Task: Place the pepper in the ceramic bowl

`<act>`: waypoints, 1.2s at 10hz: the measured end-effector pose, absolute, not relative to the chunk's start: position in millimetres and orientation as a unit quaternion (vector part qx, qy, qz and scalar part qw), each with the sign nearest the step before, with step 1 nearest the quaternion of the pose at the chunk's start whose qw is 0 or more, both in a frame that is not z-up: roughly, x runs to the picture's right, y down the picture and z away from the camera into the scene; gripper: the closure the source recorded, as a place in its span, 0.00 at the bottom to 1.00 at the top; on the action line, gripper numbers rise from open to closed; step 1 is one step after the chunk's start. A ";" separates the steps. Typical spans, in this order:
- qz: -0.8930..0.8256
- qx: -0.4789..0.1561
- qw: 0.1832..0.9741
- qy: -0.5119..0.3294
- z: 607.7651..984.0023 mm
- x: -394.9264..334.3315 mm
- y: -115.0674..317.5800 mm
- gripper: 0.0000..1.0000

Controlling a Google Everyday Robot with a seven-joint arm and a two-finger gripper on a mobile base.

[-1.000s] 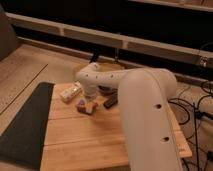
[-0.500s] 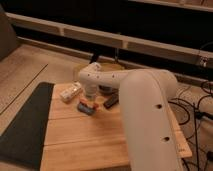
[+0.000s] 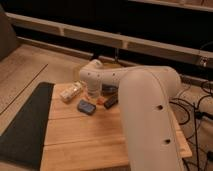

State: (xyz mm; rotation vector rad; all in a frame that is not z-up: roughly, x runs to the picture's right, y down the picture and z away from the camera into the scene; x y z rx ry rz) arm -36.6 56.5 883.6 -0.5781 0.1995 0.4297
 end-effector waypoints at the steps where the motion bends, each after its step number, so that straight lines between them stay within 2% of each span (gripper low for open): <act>1: 0.240 -0.266 0.926 0.122 875.3 -15.7 45.4 1.00; 4: 0.329 -0.227 0.898 0.182 852.8 58.3 21.8 1.00; 9: 0.336 -0.224 0.896 0.184 851.6 62.3 20.3 1.00; 12: 0.352 -0.190 0.892 0.208 860.2 97.6 -9.5 1.00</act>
